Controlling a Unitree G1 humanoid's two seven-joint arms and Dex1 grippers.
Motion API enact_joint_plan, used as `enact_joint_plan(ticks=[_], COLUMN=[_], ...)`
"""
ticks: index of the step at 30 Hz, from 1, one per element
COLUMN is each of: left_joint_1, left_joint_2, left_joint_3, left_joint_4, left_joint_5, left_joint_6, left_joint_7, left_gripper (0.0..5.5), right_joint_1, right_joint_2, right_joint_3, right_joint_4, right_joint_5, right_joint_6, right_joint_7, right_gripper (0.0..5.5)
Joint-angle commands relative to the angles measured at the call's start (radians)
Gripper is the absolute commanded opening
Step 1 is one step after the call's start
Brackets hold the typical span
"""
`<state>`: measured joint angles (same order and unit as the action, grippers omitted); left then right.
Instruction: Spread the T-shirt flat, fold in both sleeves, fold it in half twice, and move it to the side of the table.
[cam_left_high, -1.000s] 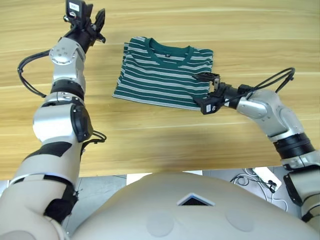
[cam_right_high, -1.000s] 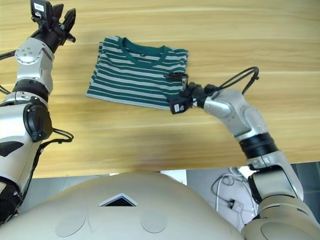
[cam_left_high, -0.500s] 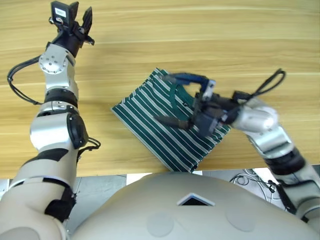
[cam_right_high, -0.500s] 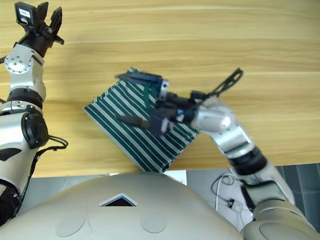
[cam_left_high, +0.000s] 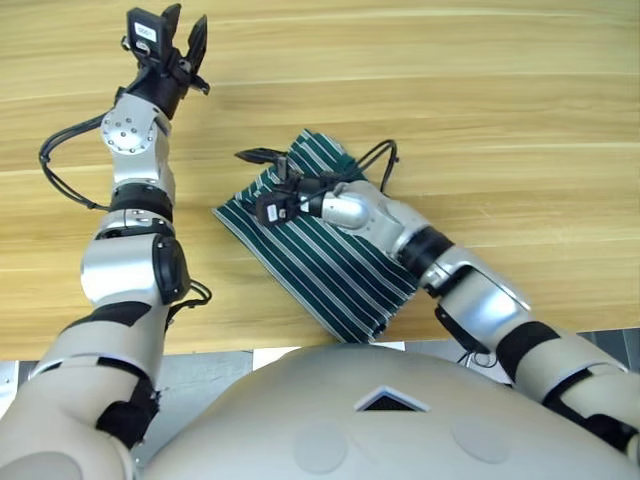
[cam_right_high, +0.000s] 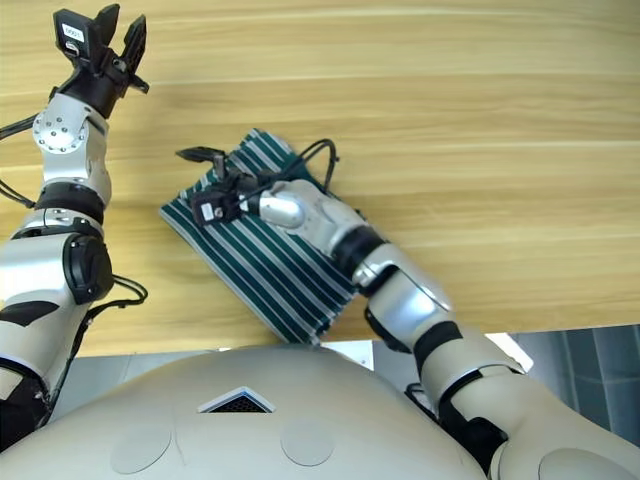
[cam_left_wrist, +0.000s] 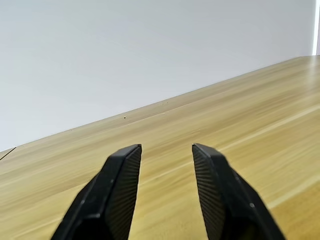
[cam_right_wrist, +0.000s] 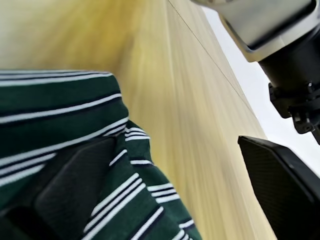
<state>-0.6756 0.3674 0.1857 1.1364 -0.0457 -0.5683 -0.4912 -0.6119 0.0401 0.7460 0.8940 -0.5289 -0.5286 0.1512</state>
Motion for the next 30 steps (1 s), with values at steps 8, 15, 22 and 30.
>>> enact_joint_plan(ticks=[8,15,22,30], left_joint_1=[0.048,0.162,0.599,0.997], left_joint_2=[-0.038,-0.033,0.19,0.549], left_joint_3=[-0.022,-0.079,-0.251,-0.254], left_joint_4=[-0.061,-0.228,-1.025,-1.35], left_joint_5=[-0.008,-0.015,-0.274,-0.2], left_joint_6=[-0.025,-0.126,-0.127,-0.043], left_joint_7=[-0.008,-0.127,-0.513,-0.725], left_gripper=[1.89,1.89,1.89,2.61], right_joint_1=[-0.165,-0.094,0.404,1.008], right_joint_2=[0.035,0.022,-0.557,-1.139], right_joint_3=[-0.287,-0.46,-0.404,-0.604], right_joint_4=[0.398,0.141,-0.958,-1.171], right_joint_5=[0.115,0.414,0.767,0.458], right_joint_6=[0.101,-0.192,-0.047,-0.168], right_joint_7=[-0.358,0.033,0.62,0.823], right_gripper=[4.52,4.52,4.52,4.57])
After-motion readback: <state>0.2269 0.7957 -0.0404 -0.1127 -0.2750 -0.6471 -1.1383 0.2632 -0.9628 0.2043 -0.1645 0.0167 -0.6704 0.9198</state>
